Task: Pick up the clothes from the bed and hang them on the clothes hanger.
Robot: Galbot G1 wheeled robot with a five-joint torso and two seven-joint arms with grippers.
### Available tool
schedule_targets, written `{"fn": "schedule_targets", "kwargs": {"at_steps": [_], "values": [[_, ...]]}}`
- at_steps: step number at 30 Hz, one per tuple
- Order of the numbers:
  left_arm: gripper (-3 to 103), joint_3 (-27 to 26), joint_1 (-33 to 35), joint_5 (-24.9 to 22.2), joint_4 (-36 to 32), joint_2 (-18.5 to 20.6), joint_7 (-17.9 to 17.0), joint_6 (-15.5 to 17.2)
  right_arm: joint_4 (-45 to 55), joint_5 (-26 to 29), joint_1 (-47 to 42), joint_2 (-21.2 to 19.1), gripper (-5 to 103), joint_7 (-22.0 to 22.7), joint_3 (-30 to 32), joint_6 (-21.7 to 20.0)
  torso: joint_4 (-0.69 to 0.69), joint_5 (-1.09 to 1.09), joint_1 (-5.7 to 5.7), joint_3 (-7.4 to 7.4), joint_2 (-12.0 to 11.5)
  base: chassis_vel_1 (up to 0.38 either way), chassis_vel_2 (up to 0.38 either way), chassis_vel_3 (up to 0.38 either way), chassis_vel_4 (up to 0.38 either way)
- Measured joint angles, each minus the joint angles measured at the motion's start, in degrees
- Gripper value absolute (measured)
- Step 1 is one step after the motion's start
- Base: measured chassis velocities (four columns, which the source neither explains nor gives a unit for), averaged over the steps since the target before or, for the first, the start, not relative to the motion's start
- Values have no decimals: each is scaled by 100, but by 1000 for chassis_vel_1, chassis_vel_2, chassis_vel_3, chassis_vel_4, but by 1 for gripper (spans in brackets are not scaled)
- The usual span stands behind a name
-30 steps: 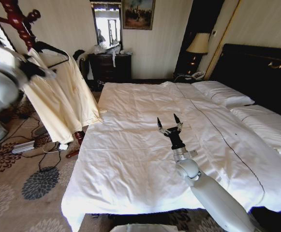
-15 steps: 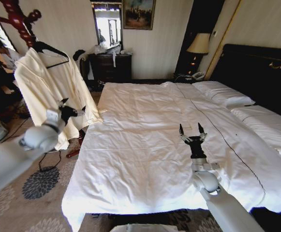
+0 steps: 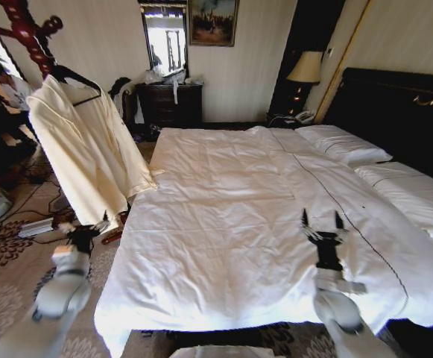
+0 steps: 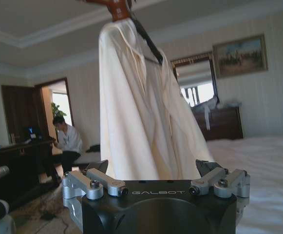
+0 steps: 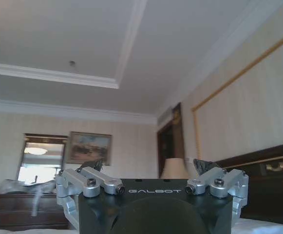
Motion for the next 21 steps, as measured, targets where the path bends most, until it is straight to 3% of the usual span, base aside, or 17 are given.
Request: {"fn": "schedule_targets", "kwargs": {"at_steps": [1, 3, 4, 6, 8, 9, 11, 21], "values": [[100, 0, 0, 0, 0, 0, 0, 0, 0, 0, 0, 0, 100, 0, 0, 0, 0, 0, 0, 0, 0, 0, 0, 0, 0], [100, 2, 340, 598, -256, -760, 195, -557, 363, -80, -270, 74, 100, 97, 141, -81, 1, -2, 1, 1, 0, 0, 0, 0, 0], [100, 2, 340, 598, -256, -760, 195, -557, 363, -80, -270, 74, 100, 97, 141, -81, 1, -2, 1, 1, 0, 0, 0, 0, 0], [100, 78, 407, 881, -432, -1495, 402, -872, 739, -393, -466, 170, 100, 392, 141, -352, 2, -5, 0, 1, 0, 0, 0, 0, 0], [100, 106, 415, 948, -490, -1658, 420, -917, 835, -488, -513, 193, 100, 505, 126, -459, 0, -5, 0, 1, 0, 0, 0, 0, 0], [100, 211, 462, 1126, -657, -2006, 430, -945, 1059, -650, -625, 238, 100, 705, 56, -663, -1, -2, 1, 1, -1, 0, 0, 0, 0], [100, 365, 572, 1279, -823, -2280, 449, -963, 1236, -771, -730, 273, 100, 774, 6, -736, 0, -2, 1, 2, -1, 0, 0, 0, 0], [100, 476, 676, 1450, -899, -2389, 507, -1021, 1295, -883, -776, 334, 100, 747, 7, -719, 0, -3, 2, 2, -2, 0, 0, 0, 0]]}}
